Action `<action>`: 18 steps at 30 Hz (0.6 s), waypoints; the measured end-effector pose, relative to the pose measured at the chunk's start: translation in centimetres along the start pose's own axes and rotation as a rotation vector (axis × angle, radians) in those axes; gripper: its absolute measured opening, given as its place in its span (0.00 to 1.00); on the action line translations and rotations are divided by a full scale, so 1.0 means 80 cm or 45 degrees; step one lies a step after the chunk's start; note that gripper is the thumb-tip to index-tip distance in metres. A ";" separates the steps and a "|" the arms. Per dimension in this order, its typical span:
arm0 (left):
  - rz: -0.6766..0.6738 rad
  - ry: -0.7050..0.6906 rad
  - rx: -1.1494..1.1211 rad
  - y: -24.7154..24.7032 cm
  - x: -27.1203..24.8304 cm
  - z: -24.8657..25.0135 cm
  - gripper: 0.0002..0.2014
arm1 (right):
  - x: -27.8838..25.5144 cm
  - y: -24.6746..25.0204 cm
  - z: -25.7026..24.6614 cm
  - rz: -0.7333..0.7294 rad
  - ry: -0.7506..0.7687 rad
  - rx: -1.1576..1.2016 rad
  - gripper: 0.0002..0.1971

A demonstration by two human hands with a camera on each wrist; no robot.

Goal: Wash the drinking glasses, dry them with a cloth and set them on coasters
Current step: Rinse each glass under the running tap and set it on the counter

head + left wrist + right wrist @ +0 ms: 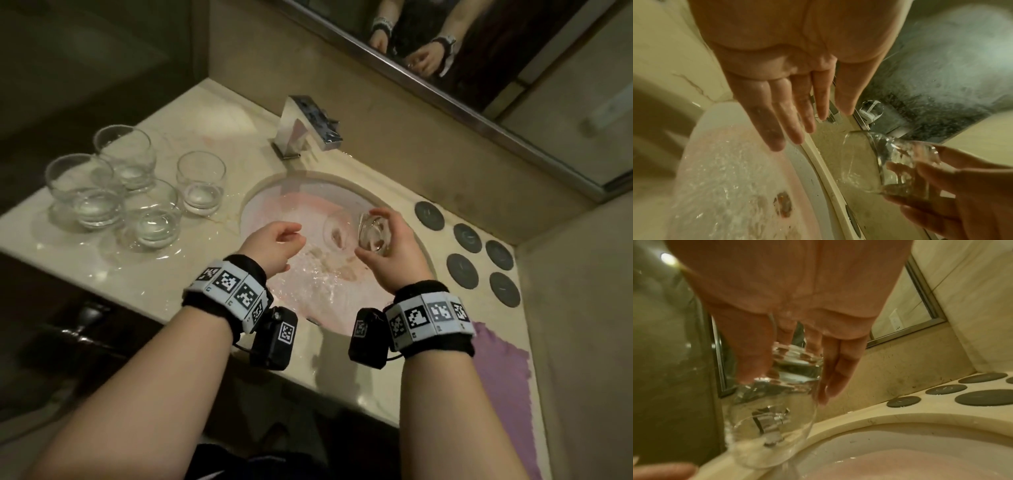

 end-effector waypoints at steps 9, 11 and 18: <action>0.070 -0.030 -0.090 0.067 -0.073 0.025 0.13 | -0.006 -0.059 -0.076 -0.315 0.133 0.788 0.22; 0.081 -0.037 -0.168 0.076 -0.077 0.023 0.14 | -0.007 -0.074 -0.086 -0.363 0.145 0.895 0.22; 0.225 -0.122 -0.195 0.099 -0.092 0.043 0.03 | -0.008 -0.119 -0.098 -0.511 0.067 1.105 0.21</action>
Point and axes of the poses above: each hand's wrist, its own x-axis towards the middle knuckle, its own y-axis out of the back of the hand, z = x × y, the point moved 6 cm from there along x, towards the middle knuckle, and after that the axes turned 2 degrees about -x, right-handed, at the moved point
